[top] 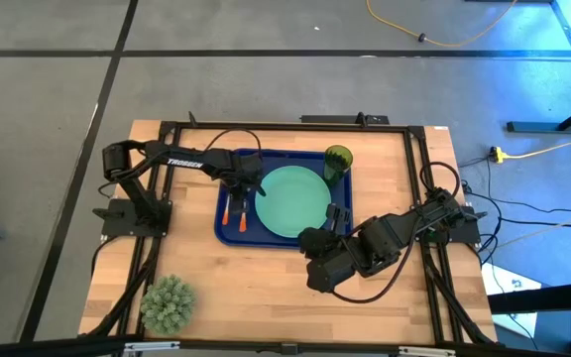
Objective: Pick and place plate/cup/fork/spoon on tray
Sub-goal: Put the orange fork on the blue serving tray to the left side of the green plate, then adjust the blue serving tray
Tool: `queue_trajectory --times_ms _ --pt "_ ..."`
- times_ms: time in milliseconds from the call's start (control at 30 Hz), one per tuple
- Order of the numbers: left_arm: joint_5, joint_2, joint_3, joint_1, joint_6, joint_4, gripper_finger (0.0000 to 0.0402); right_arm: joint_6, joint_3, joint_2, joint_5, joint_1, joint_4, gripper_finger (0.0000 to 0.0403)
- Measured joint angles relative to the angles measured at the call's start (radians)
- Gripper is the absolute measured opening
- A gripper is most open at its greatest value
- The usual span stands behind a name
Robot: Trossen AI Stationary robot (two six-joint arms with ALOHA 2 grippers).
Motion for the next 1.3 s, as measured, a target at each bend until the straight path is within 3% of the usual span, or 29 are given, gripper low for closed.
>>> queue_trajectory --times_ms 233,433,633,800,967,1300 --pt "-0.045 -0.049 0.007 -0.002 -0.041 -0.092 0.0 0.001 0.0 0.0 0.0 0.0 -0.019 0.0004" --pt "-0.044 -0.223 0.056 -0.03 -0.131 -0.22 0.0 0.0 0.0 0.0 0.027 0.0 -0.018 0.0004" --pt "0.011 -0.401 0.063 -0.136 -0.281 -0.248 0.0 -0.025 0.0 0.0 0.006 0.0 -0.018 0.0004" --pt "-0.031 -0.449 0.063 -0.289 -0.415 -0.307 0.0 -0.046 -0.029 -0.001 -0.07 -0.006 -0.015 0.0004" --pt "-0.068 -0.446 0.01 -0.427 -0.5 -0.249 0.0 -0.024 -0.117 -0.002 -0.102 -0.013 -0.018 0.0004" --pt "-0.207 -0.446 -0.195 -0.579 -0.645 -0.035 0.0 0.116 -0.411 -0.002 -0.127 -0.058 0.003 0.0004"
